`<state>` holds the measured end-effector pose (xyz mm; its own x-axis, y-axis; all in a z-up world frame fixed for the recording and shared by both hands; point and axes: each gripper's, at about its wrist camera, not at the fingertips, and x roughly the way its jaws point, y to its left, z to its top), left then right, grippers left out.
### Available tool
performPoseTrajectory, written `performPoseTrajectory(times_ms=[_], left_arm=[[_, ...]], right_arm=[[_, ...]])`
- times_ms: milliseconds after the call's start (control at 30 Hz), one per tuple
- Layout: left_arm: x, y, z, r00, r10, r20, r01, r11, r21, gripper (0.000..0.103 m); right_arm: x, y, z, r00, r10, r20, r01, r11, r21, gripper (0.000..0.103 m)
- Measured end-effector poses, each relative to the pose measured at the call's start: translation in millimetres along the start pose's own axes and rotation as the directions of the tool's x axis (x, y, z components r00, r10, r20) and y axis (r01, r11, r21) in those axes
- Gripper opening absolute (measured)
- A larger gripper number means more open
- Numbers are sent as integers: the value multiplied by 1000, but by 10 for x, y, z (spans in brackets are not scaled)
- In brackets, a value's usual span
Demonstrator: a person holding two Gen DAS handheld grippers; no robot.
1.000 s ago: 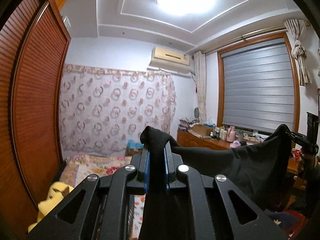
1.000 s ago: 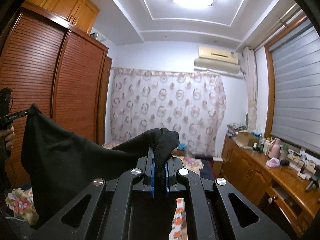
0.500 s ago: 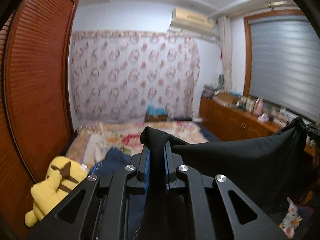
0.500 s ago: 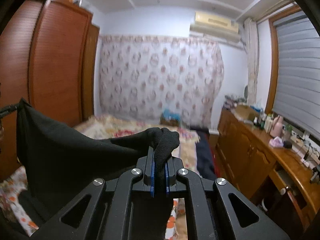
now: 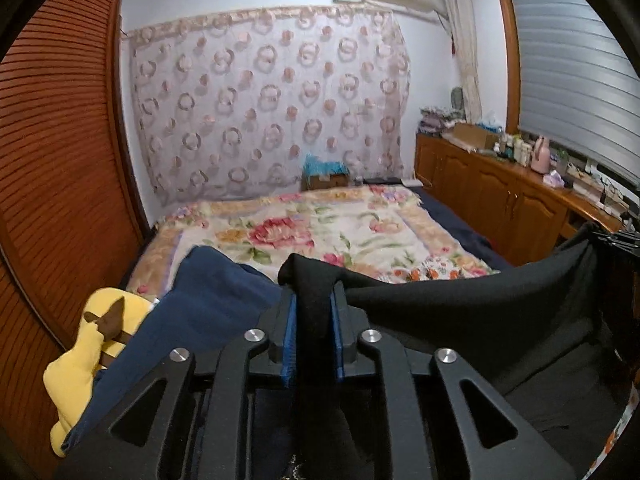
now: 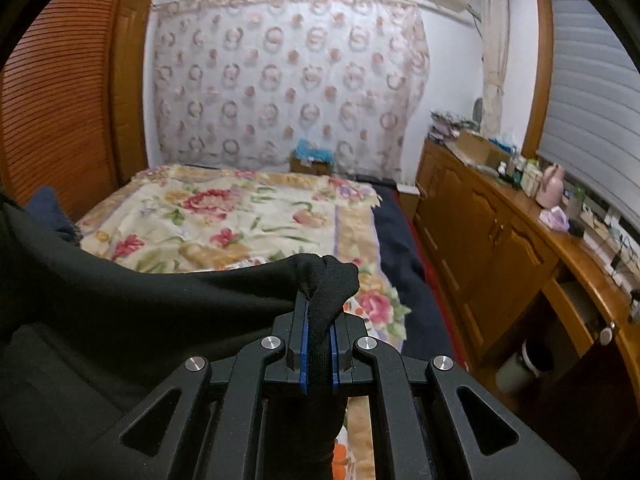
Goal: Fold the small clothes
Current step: 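Lower the shirt onto the bed and open both grippers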
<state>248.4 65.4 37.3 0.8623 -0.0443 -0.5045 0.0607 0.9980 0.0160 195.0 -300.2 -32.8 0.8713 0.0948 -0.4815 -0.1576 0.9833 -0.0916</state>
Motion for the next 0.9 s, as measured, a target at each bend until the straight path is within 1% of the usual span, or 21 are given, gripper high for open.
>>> performPoseTrajectory(times_ms=[33, 67, 100, 133, 167, 200, 233, 267, 333, 433, 567, 667, 833, 900], left_arm=[[8, 14, -5, 1000, -20, -19, 20, 1000, -4, 24], [5, 26, -9, 999, -33, -25, 32, 999, -12, 28], [-19, 20, -15, 999, -42, -24, 41, 999, -20, 38], [-77, 19, -33, 998, -56, -15, 55, 998, -26, 47], [-131, 10, -56, 997, -71, -12, 71, 997, -28, 51], [-173, -11, -84, 995, -93, -24, 92, 995, -27, 64], [-188, -22, -108, 993, -113, -36, 112, 993, -26, 79], [-235, -60, -145, 990, -135, -41, 134, 991, -21, 82], [-351, -148, -234, 987, -151, -46, 151, 989, 2, 82], [-521, -245, -383, 986, -158, -47, 160, 987, 21, 82], [-680, -360, -612, 981, -182, -62, 183, 983, 17, 82], [-711, -412, -746, 976, -200, -83, 202, 979, 7, 82], [-659, -484, -908, 976, -174, -134, 177, 984, 11, 82], [-630, -487, -985, 972, -174, -160, 176, 984, -6, 82]], right_arm=[[27, 44, 157, 1000, 4, -21, -4, 1000, 8, 7], [41, 57, 255, 999, 6, -48, -5, 1000, 18, 12], [97, 38, 375, 997, -1, -75, 3, 1000, 30, 17], [112, 24, 477, 996, -6, -91, 9, 999, 36, 27], [26, 69, 521, 996, -5, -93, 9, 999, 39, 34], [-20, 61, 563, 996, 0, -92, 4, 999, 41, 37], [-68, 56, 585, 996, 7, -90, -3, 999, 41, 45], [-103, 23, 606, 996, 12, -86, -8, 999, 40, 51], [-205, 21, 603, 997, 18, -79, -16, 999, 28, 56], [-434, 39, 468, 996, 46, -73, -45, 999, 16, 57], [-732, 55, 147, 993, 102, -63, -101, 995, 26, 57], [-869, 71, -16, 987, 142, -72, -140, 990, 32, 57], [-942, -3, -200, 977, 189, -97, -185, 981, 53, 57], [-974, -48, -243, 973, 203, -113, -198, 979, 56, 57]])
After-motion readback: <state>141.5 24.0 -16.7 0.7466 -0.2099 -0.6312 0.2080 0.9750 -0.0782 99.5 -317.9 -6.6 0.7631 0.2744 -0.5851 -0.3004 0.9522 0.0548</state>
